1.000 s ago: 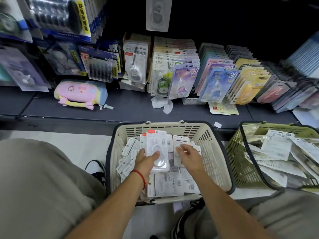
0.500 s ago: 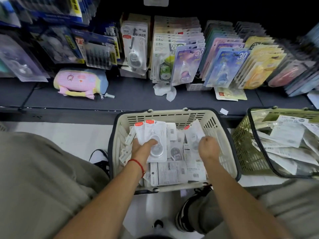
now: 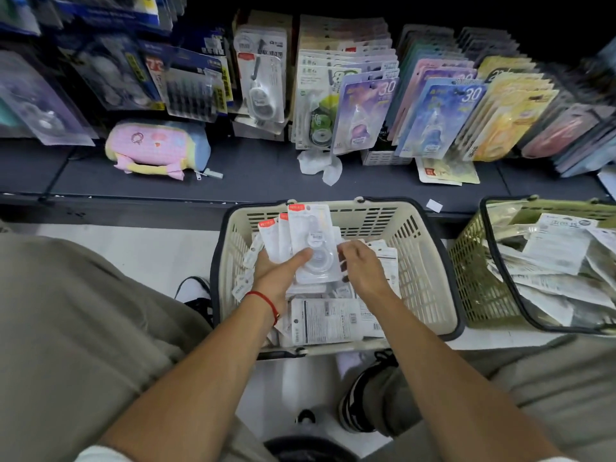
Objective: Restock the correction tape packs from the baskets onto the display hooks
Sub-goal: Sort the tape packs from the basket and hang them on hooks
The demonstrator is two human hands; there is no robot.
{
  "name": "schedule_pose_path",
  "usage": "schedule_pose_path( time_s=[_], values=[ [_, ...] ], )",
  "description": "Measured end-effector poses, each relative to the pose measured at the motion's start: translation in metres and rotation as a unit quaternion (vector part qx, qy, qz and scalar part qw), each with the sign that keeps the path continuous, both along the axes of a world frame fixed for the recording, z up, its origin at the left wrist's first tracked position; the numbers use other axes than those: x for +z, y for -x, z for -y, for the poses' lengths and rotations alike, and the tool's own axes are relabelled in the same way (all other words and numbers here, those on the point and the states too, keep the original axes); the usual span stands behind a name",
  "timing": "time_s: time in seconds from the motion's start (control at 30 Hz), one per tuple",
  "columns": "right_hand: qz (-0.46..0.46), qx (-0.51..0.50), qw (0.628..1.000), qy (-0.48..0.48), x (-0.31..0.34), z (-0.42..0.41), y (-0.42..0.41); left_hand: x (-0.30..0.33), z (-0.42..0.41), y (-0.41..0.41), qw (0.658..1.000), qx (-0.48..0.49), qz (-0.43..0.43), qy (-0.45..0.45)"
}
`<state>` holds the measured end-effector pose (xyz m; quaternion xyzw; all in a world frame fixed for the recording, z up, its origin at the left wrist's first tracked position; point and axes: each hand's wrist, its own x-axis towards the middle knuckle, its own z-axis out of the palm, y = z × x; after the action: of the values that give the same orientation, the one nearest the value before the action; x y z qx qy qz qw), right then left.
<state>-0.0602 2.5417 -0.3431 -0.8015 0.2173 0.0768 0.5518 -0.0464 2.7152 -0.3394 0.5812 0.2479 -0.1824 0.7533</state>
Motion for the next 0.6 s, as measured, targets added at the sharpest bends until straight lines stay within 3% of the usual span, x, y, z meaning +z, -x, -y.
schedule_pose_path(
  time_s=[0.07, 0.17, 0.23, 0.27, 0.33, 0.47, 0.6],
  values=[
    [-0.031, 0.150, 0.983, 0.099, -0.009, 0.014, 0.009, 0.001, -0.008, -0.003, 1.000, 0.030, -0.003, -0.008],
    [-0.118, 0.368, 0.896, 0.220, -0.023, 0.013, 0.026, 0.004, -0.017, -0.009, 0.999, 0.049, 0.006, 0.001],
    [-0.116, 0.402, 0.851, 0.317, -0.027, 0.003, 0.029, 0.007, -0.020, -0.011, 0.999, 0.051, 0.013, 0.008],
    [-0.103, 0.398, 0.847, 0.338, -0.027, 0.002, 0.028, 0.007, -0.021, -0.011, 0.998, 0.056, 0.019, 0.014],
    [-0.087, 0.361, 0.877, 0.307, -0.025, 0.012, 0.025, 0.009, -0.023, -0.011, 0.997, 0.065, 0.031, 0.020],
    [-0.091, 0.161, 0.969, 0.163, -0.002, 0.041, 0.019, 0.011, -0.024, -0.009, 0.996, 0.071, 0.046, 0.016],
    [0.001, -0.009, 0.998, 0.067, 0.032, 0.025, 0.002, 0.016, -0.012, -0.004, 0.994, 0.043, 0.089, -0.047]
  ],
)
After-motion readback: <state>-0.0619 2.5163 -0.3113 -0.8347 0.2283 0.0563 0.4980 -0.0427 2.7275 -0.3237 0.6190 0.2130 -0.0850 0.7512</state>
